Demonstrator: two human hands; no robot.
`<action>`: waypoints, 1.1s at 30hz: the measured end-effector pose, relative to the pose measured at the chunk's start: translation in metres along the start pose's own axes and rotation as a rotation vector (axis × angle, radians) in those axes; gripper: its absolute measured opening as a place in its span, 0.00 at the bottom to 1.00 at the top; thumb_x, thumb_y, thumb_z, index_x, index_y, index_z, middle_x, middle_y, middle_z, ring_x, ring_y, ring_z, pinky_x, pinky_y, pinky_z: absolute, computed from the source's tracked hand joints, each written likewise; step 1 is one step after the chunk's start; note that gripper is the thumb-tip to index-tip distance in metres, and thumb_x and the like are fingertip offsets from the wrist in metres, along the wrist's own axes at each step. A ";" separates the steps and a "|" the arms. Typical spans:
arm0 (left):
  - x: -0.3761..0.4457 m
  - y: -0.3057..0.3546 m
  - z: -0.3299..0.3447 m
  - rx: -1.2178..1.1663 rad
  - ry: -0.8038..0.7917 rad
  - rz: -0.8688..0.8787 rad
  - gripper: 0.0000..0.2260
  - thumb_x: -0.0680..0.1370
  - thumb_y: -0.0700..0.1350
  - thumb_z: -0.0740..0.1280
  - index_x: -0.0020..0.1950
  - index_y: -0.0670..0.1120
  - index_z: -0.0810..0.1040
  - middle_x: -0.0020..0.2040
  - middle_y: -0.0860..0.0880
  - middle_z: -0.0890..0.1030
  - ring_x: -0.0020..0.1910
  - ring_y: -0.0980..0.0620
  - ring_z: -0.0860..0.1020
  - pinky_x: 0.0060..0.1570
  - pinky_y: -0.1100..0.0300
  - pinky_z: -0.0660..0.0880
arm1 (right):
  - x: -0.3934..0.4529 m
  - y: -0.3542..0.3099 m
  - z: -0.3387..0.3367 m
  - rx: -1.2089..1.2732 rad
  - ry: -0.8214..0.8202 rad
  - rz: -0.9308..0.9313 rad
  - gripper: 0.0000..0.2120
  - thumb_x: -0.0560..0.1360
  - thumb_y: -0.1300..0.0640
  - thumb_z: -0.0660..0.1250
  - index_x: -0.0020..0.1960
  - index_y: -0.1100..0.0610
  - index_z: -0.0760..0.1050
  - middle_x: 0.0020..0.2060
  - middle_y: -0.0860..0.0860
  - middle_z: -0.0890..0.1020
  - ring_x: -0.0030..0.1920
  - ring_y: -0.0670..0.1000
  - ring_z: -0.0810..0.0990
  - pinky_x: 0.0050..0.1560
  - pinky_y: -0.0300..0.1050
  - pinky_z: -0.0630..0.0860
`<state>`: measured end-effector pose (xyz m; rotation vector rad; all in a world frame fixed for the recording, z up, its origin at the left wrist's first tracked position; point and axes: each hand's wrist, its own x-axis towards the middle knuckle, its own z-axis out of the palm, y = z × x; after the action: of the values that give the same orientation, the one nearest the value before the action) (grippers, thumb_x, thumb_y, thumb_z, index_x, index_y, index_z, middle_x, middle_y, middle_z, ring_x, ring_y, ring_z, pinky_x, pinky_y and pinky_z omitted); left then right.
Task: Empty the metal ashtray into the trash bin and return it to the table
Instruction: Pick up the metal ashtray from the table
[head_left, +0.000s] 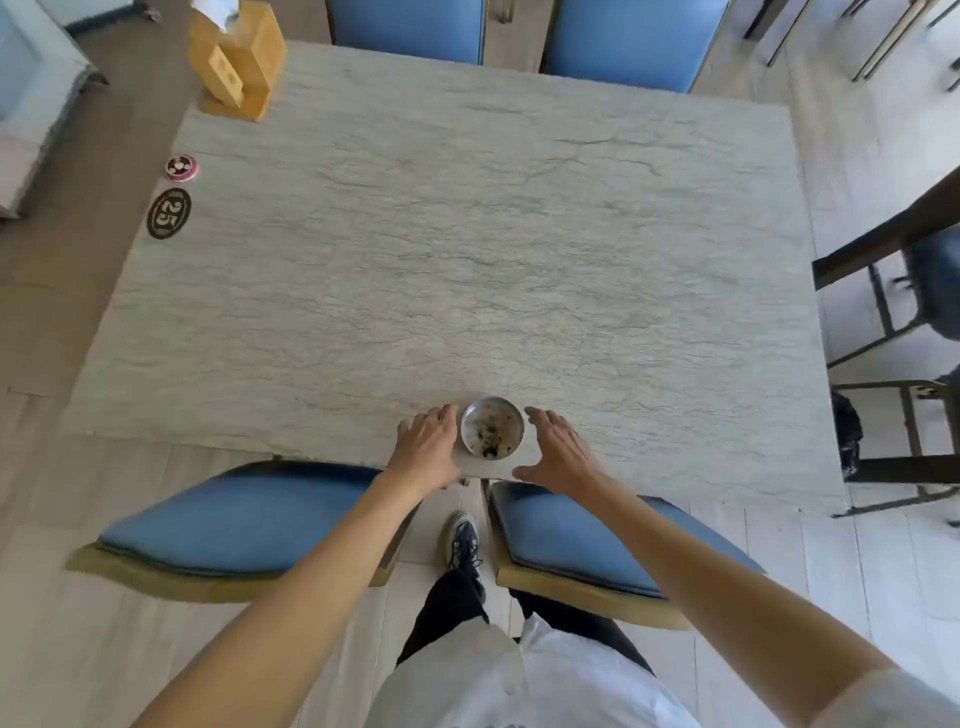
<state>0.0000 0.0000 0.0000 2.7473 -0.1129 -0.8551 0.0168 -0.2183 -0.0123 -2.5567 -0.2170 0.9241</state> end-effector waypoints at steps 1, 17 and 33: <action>0.003 0.001 0.000 -0.002 -0.015 -0.005 0.40 0.70 0.49 0.78 0.76 0.44 0.61 0.70 0.43 0.73 0.69 0.42 0.73 0.68 0.45 0.68 | 0.005 0.001 0.002 0.009 -0.003 -0.001 0.50 0.69 0.47 0.79 0.81 0.58 0.55 0.75 0.59 0.70 0.75 0.61 0.69 0.70 0.57 0.71; 0.028 0.002 0.020 -0.135 0.094 -0.047 0.39 0.69 0.51 0.80 0.76 0.48 0.66 0.66 0.45 0.76 0.66 0.43 0.75 0.65 0.46 0.68 | 0.028 -0.006 0.012 0.015 0.049 0.005 0.49 0.63 0.41 0.82 0.77 0.50 0.62 0.64 0.55 0.71 0.64 0.59 0.74 0.55 0.54 0.78; -0.002 -0.004 0.001 -0.460 0.169 0.004 0.39 0.66 0.43 0.82 0.74 0.44 0.71 0.62 0.45 0.83 0.60 0.46 0.81 0.62 0.53 0.78 | 0.005 -0.022 0.011 0.153 0.154 -0.071 0.50 0.65 0.46 0.82 0.79 0.55 0.61 0.66 0.59 0.79 0.54 0.58 0.81 0.56 0.55 0.80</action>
<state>-0.0027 0.0044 -0.0009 2.3675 0.0991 -0.5585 0.0134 -0.1935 -0.0134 -2.4478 -0.1829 0.6867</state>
